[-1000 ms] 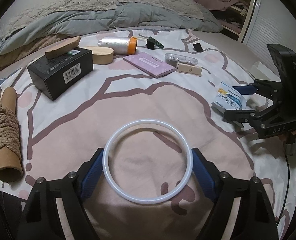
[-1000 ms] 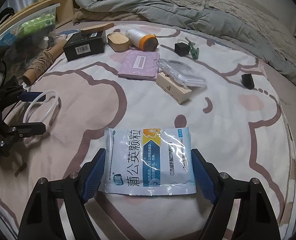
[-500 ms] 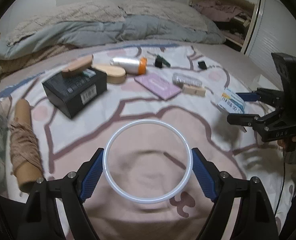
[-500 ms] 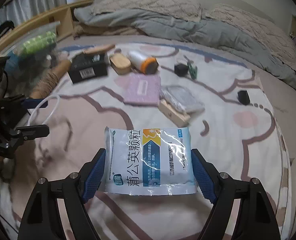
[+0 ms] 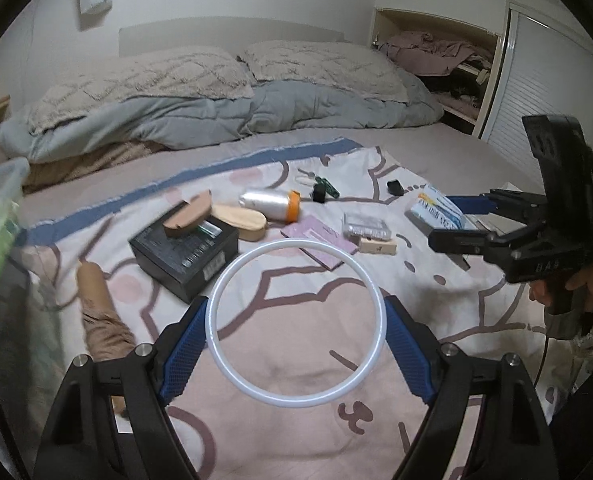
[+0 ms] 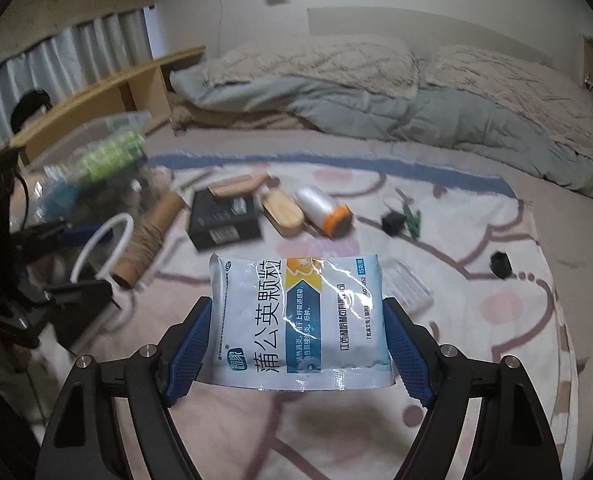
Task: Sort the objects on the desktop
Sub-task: 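Close the left tool on the white ring while the right tool grips and lifts the sachet, then carry the white ring and medicine sachet in both tools toward the clear plastic box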
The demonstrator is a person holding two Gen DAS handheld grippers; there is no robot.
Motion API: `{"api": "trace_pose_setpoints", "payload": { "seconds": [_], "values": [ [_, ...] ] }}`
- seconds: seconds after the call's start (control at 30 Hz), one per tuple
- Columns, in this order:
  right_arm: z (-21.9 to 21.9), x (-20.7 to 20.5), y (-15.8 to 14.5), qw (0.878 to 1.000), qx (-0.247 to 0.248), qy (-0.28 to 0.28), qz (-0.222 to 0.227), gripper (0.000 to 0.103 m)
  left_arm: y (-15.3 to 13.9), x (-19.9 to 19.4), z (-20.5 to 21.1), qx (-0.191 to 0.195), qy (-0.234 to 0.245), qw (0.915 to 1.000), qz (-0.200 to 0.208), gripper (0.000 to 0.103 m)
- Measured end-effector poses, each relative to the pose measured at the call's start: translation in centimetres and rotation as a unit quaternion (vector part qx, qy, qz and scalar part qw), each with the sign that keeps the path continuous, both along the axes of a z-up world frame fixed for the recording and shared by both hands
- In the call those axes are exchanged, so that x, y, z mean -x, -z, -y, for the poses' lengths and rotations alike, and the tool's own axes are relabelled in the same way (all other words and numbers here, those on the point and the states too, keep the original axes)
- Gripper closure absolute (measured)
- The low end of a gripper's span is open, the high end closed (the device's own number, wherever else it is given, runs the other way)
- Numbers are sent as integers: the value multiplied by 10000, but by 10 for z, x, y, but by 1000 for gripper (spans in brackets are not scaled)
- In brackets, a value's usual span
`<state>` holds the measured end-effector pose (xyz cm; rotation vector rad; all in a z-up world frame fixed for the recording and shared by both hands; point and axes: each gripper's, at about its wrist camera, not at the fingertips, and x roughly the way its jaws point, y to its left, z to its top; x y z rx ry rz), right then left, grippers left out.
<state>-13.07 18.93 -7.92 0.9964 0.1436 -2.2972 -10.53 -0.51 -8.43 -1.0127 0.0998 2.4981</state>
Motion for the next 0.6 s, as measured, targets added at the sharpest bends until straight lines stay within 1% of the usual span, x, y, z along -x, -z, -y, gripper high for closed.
{"api": "trace_pose_setpoints", "payload": {
  "seconds": [0.13, 0.27, 0.33, 0.47, 0.6],
  "values": [
    [11, -3, -26, 9997, 163, -93, -135, 20, -20, -5, 13, 70, -146, 9997, -165, 18],
    [21, -9, -46, 9992, 220, -236, -223, 20, -40, -7, 30, 11, -352, 9990, -264, 18],
    [27, -12, -55, 9990, 277, -289, -198, 20, -51, -8, 42, -48, -508, 9982, -316, 18],
    [36, -17, -69, 9983, 355, -408, -202, 20, -75, -10, 66, -17, -880, 9950, -482, 18],
    [48, -24, -82, 9971, 447, -588, -206, 20, -93, -11, 93, -53, -1227, 9911, -507, 18]
  ]
}}
